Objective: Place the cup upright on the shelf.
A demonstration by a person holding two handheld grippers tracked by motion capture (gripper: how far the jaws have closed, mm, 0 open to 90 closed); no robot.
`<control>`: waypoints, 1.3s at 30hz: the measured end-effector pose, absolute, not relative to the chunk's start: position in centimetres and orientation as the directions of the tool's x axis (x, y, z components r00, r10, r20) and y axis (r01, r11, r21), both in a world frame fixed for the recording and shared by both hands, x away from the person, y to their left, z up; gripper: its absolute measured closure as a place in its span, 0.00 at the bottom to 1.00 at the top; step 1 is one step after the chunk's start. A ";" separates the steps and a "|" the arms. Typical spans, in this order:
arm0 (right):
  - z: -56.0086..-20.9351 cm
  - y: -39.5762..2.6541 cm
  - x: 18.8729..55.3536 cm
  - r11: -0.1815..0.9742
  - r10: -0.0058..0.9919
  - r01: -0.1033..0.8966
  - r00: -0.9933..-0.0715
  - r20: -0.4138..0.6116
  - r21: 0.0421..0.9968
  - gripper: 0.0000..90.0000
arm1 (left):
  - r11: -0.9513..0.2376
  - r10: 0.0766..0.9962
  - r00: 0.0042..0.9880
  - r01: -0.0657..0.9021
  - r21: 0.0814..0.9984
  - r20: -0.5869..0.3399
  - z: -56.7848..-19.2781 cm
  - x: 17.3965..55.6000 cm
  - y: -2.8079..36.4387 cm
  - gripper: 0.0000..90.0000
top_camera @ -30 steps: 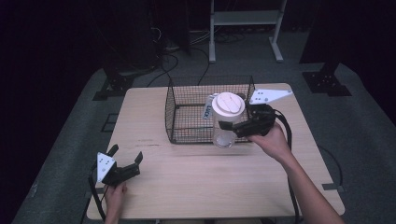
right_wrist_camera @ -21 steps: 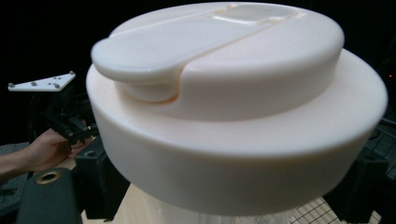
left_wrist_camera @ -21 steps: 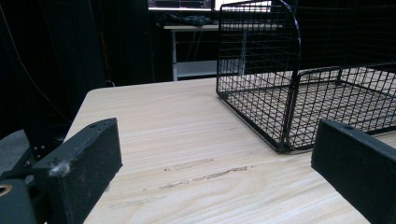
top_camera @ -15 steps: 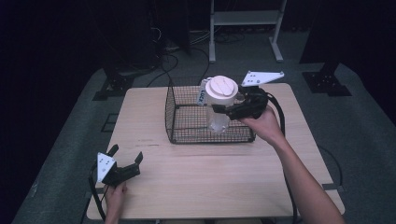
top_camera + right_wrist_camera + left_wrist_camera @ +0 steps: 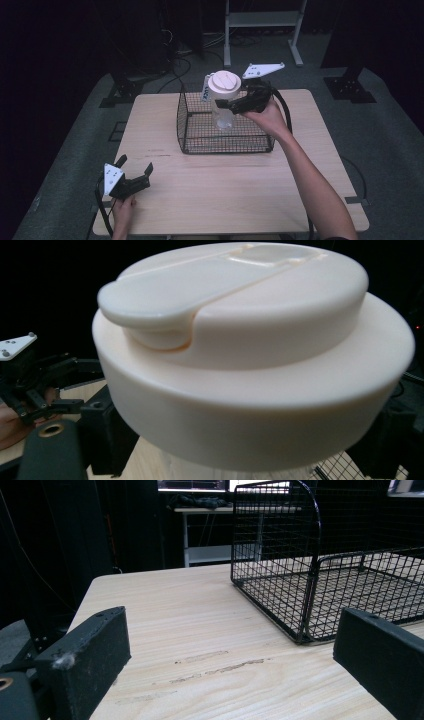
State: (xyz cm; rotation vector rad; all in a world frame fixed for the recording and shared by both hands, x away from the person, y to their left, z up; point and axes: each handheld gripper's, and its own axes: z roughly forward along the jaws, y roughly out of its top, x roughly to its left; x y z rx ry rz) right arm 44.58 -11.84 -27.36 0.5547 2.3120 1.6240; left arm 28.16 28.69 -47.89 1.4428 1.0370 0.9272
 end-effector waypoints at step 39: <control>-31.0 -8.6 50.3 0.351 0.443 0.180 -0.897 0.007 0.919 0.17 | -0.027 0.948 0.319 0.102 0.994 -0.007 -47.9 28.1 28.9 0.01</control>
